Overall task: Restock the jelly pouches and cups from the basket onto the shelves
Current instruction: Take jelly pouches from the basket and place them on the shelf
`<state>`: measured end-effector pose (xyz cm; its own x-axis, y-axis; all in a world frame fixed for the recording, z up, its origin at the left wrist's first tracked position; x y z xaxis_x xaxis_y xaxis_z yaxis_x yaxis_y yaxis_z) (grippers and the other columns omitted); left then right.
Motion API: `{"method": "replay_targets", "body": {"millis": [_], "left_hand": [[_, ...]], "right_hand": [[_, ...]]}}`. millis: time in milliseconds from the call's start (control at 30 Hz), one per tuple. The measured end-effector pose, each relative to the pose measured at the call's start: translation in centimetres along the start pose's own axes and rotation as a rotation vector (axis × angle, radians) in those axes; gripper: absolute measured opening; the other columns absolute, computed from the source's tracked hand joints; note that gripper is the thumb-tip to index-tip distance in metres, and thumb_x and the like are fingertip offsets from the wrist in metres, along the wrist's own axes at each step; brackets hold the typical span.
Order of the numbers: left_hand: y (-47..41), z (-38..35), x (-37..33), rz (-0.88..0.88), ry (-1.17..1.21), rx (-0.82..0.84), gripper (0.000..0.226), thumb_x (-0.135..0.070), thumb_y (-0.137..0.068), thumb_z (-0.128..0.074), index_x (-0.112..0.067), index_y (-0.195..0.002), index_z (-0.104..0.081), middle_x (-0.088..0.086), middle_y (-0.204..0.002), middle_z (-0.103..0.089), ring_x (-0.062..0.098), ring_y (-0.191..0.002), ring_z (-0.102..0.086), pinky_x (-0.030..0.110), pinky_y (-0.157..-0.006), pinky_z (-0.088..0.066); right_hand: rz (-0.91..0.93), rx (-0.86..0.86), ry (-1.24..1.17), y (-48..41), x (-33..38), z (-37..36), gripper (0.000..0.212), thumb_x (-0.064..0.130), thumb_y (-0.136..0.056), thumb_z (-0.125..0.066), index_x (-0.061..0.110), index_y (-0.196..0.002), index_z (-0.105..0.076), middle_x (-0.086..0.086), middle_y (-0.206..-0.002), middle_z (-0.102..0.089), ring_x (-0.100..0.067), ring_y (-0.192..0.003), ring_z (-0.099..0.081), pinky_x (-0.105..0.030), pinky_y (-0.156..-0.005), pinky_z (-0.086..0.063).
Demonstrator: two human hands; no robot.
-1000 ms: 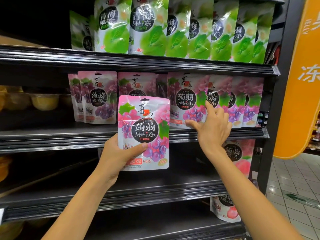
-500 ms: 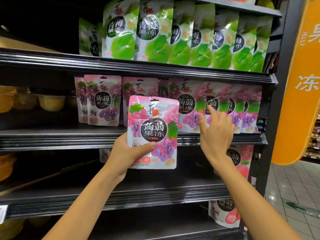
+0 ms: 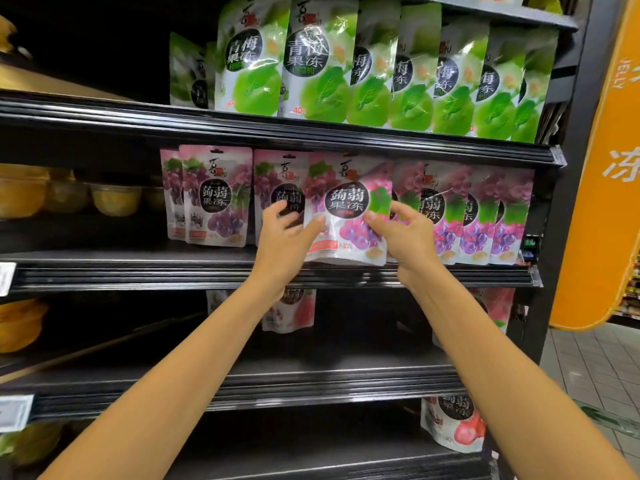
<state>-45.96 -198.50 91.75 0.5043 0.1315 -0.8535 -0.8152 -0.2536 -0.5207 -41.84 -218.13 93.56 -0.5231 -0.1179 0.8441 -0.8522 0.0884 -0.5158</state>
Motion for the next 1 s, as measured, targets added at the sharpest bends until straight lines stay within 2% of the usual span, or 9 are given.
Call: {"method": "replay_targets", "body": {"millis": [100,267,433,533,667,733,833,933,1000], "left_hand": [[0.8,-0.7,-0.9,-0.184,-0.21,0.014,0.058,-0.029,-0.091,-0.067,-0.026,-0.141,-0.037,-0.01,-0.135,-0.04,0.011,-0.12,-0.045,0.027,-0.096,-0.039],[1.8,-2.7,-0.1,-0.337,-0.501,0.086,0.046,-0.018,-0.092,-0.062,-0.023,-0.137,-0.052,-0.004,-0.145,-0.041,0.01,-0.134,-0.038,0.029,-0.114,-0.029],[2.0,-2.8,0.7,-0.378,-0.601,0.06,0.047,-0.017,-0.092,-0.06,-0.028,-0.136,-0.054,0.001,-0.154,-0.034,0.015,-0.142,-0.033,0.032,-0.114,-0.03],[2.0,-3.2,1.0,-0.372,-0.655,0.061,0.051,-0.019,-0.091,-0.059,-0.032,-0.139,-0.049,0.001,-0.156,-0.031,0.017,-0.142,-0.033,0.045,-0.114,-0.032],[1.9,-3.5,1.1,-0.38,-0.669,0.076,0.052,-0.019,-0.09,-0.06,-0.031,-0.14,-0.049,0.001,-0.156,-0.032,0.017,-0.142,-0.032,0.048,-0.115,-0.03],[1.9,-3.4,1.1,-0.395,-0.647,0.078,0.051,-0.017,-0.09,-0.06,-0.03,-0.138,-0.051,0.0,-0.154,-0.034,0.015,-0.142,-0.032,0.044,-0.115,-0.03],[2.0,-3.0,1.0,-0.396,-0.574,0.076,0.044,-0.014,-0.09,-0.059,-0.027,-0.131,-0.058,-0.003,-0.151,-0.039,0.01,-0.14,-0.034,0.024,-0.111,-0.027],[3.2,-2.0,0.5,-0.416,-0.465,0.037,0.032,-0.008,-0.09,-0.058,-0.021,-0.118,-0.066,-0.006,-0.138,-0.053,-0.001,-0.127,-0.043,0.005,-0.102,-0.026],[4.7,-1.1,0.3,-0.432,-0.368,0.032,0.027,-0.004,-0.091,-0.057,-0.019,-0.11,-0.068,-0.009,-0.125,-0.062,-0.006,-0.117,-0.051,0.003,-0.1,-0.031]], "right_hand": [[0.043,-0.075,0.033,-0.7,0.1,-0.4,0.021,0.006,-0.086,-0.072,0.014,-0.104,-0.068,0.005,-0.066,-0.07,-0.005,-0.057,-0.064,-0.024,-0.059,-0.055],[0.019,-0.053,0.145,-0.7,-1.4,-1.5,0.042,0.006,-0.095,-0.059,0.013,-0.136,-0.052,-0.009,-0.107,-0.069,-0.02,-0.097,-0.067,-0.035,-0.087,-0.054],[0.224,-0.127,0.342,0.1,-0.4,0.0,0.038,0.004,-0.093,-0.058,0.015,-0.13,-0.053,0.005,-0.099,-0.064,0.004,-0.082,-0.06,-0.003,-0.065,-0.047],[0.296,-0.161,0.437,0.8,-0.5,0.4,0.039,-0.002,-0.091,-0.057,0.014,-0.127,-0.056,0.002,-0.1,-0.061,0.006,-0.077,-0.056,0.001,-0.062,-0.042],[0.309,-0.165,0.49,1.2,-1.2,0.7,0.04,-0.004,-0.091,-0.053,0.012,-0.128,-0.055,-0.001,-0.103,-0.06,0.004,-0.078,-0.055,0.0,-0.067,-0.042],[0.315,-0.15,0.493,1.4,-1.5,0.7,0.04,-0.004,-0.092,-0.053,0.013,-0.127,-0.056,-0.002,-0.104,-0.061,0.0,-0.082,-0.057,-0.001,-0.07,-0.044],[0.328,-0.154,0.476,2.0,-1.5,0.8,0.039,-0.003,-0.092,-0.053,0.012,-0.127,-0.056,-0.001,-0.106,-0.063,-0.009,-0.089,-0.06,-0.005,-0.073,-0.046],[0.378,-0.175,0.496,3.7,-1.3,0.7,0.036,0.002,-0.094,-0.054,0.013,-0.128,-0.055,0.0,-0.112,-0.062,-0.012,-0.1,-0.059,-0.021,-0.085,-0.05],[0.457,-0.237,0.528,5.6,-1.3,0.7,0.031,0.004,-0.093,-0.055,0.012,-0.123,-0.057,0.001,-0.112,-0.061,-0.015,-0.104,-0.056,-0.03,-0.089,-0.048]]}}
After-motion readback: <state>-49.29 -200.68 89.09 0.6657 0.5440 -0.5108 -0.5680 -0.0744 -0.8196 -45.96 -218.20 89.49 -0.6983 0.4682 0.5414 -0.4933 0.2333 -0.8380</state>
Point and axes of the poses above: each hand's wrist, its own y-axis away from the middle knuckle, its own z-axis out of the back of the hand, x = y × z, the point moved 7 cm from there along -y, towards the middle knuckle
